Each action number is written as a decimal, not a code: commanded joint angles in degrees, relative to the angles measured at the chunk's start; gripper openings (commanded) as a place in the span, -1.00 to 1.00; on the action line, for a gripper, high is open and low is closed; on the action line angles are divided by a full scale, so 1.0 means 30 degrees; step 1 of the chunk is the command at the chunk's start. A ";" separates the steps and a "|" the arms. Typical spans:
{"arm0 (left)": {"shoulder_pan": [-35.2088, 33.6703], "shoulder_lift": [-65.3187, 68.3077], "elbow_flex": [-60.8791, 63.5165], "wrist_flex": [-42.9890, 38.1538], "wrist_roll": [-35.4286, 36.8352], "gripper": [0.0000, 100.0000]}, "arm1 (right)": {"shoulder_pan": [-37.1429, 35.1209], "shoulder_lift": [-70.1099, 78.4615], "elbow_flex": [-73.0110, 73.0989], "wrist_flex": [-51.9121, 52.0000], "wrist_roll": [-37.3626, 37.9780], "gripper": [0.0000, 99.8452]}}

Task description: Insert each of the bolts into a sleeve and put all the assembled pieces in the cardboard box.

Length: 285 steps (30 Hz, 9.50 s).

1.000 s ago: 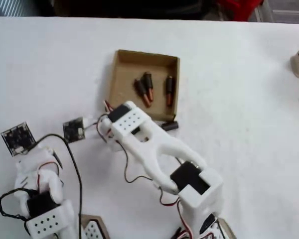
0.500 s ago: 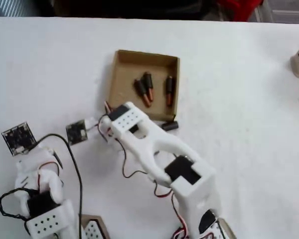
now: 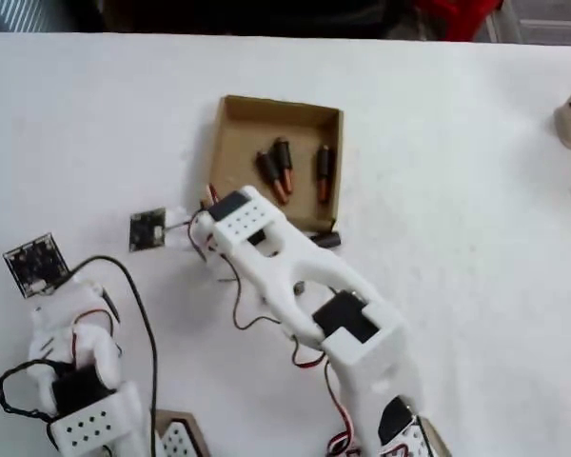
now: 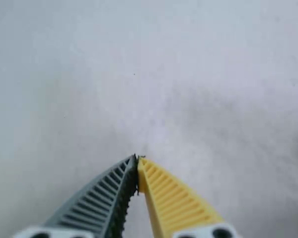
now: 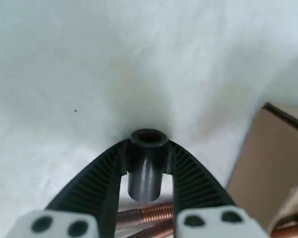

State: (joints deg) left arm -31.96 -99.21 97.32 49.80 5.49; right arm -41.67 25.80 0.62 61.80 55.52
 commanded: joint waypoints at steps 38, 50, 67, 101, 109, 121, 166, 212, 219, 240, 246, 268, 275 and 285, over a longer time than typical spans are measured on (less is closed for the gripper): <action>0.3414 -0.0103 -0.0088 0.1172 -0.3399 -0.95 | 1.6689 -1.5839 1.5795 -0.0278 -1.1106 -0.97; 0.5465 0.0015 -0.1319 0.3223 -0.3634 -0.95 | 1.8154 -1.8476 1.8813 -0.1626 -1.0022 -0.97; 1.1121 1.5165 -1.1927 0.4103 -0.3575 -0.95 | 1.9355 -1.8418 2.0484 -0.4410 -0.9963 -0.97; 1.8652 3.2659 -2.1158 -0.2403 0.0029 -0.74 | 1.9238 -1.8447 2.0923 -0.4498 -0.8469 -0.97; 1.8271 3.6879 -2.3883 -0.1465 0.1465 -0.74 | 1.9297 -1.8447 2.0923 -0.4498 -0.8469 -0.97; 1.5604 3.7612 -2.4850 0.1934 0.2315 -0.93 | 1.9297 -1.8447 2.0952 -0.4733 -0.8469 -0.97; 0.2271 2.1495 -1.8842 0.7795 -0.8264 -0.68 | 1.9209 -1.8623 2.1275 -0.4674 -0.6623 -0.97; 0.4381 3.7817 -2.4498 0.6007 -1.0608 -0.96 | 1.9209 -1.8623 2.1304 -0.4615 -0.6623 -0.97; 0.5582 3.9048 -2.7194 0.6154 -0.7883 -0.96 | 1.9209 -1.8623 2.1304 -0.4615 -0.6623 -0.97; 0.8484 3.9136 -3.1121 0.8821 -0.6330 -0.96 | 1.9209 -1.8623 2.1304 -0.4645 -0.6623 -0.97; 0.8103 3.9136 -3.1883 0.8557 -0.6828 -0.96 | 1.9209 -1.8623 2.1304 -0.4645 -0.6623 -0.97; 0.5670 3.9311 -3.1238 1.1136 -2.7546 -0.83 | 1.9209 -1.8623 2.1304 -0.4674 -0.6623 -0.97; 0.5670 3.9311 -3.1355 1.1165 -2.8015 -0.68 | 1.9179 -1.8623 2.1304 -0.4674 -0.6593 -0.97; 0.5612 3.9370 -3.0945 0.9846 -2.7985 -0.68 | 1.9179 -1.8623 2.1304 -0.4674 -0.6593 -0.97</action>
State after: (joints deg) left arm -14.81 19.03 3.96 82.07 -78.99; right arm 15.91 -27.82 64.79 48.35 34.86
